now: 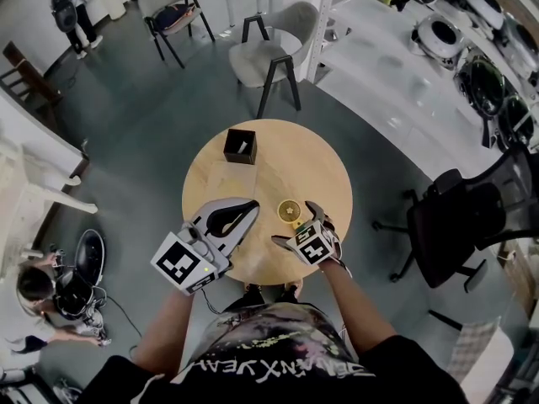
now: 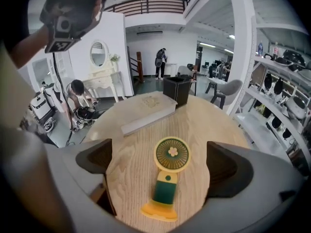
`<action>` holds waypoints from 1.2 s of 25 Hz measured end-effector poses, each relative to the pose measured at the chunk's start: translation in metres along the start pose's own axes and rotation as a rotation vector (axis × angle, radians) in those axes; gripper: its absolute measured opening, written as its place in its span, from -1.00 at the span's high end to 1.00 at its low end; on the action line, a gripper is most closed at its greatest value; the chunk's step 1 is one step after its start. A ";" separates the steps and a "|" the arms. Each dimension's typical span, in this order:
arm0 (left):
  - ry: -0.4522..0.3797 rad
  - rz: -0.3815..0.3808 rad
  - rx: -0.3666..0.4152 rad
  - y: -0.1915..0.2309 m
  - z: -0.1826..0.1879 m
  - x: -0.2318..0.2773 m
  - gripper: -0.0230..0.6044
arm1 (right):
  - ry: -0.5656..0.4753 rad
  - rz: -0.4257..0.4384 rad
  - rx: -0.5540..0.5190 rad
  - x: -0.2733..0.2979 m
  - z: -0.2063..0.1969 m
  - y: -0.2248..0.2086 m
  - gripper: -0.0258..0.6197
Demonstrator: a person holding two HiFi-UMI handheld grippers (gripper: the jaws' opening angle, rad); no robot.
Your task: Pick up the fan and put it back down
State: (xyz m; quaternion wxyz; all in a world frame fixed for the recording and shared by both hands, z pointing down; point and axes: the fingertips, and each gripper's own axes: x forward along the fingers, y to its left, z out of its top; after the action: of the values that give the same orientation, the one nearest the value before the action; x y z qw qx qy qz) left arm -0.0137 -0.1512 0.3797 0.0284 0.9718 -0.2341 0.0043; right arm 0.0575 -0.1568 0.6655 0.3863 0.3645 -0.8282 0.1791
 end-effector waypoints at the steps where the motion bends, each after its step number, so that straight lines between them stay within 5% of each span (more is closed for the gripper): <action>1: 0.000 0.000 0.000 0.000 0.000 0.000 0.88 | -0.027 -0.002 0.003 -0.005 0.011 0.001 -0.90; 12: -0.003 0.011 -0.001 0.006 -0.002 0.001 0.88 | -0.290 0.013 -0.077 -0.075 0.117 0.016 -0.90; 30: -0.003 0.048 -0.005 0.018 -0.003 -0.003 0.88 | -0.752 0.034 -0.178 -0.217 0.228 0.040 -0.89</action>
State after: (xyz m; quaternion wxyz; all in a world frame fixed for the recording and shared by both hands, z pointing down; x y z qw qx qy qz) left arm -0.0245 -0.1658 0.3839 0.0301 0.9658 -0.2574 0.0029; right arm 0.0062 -0.1606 0.3530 0.0828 0.3559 -0.9303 -0.0330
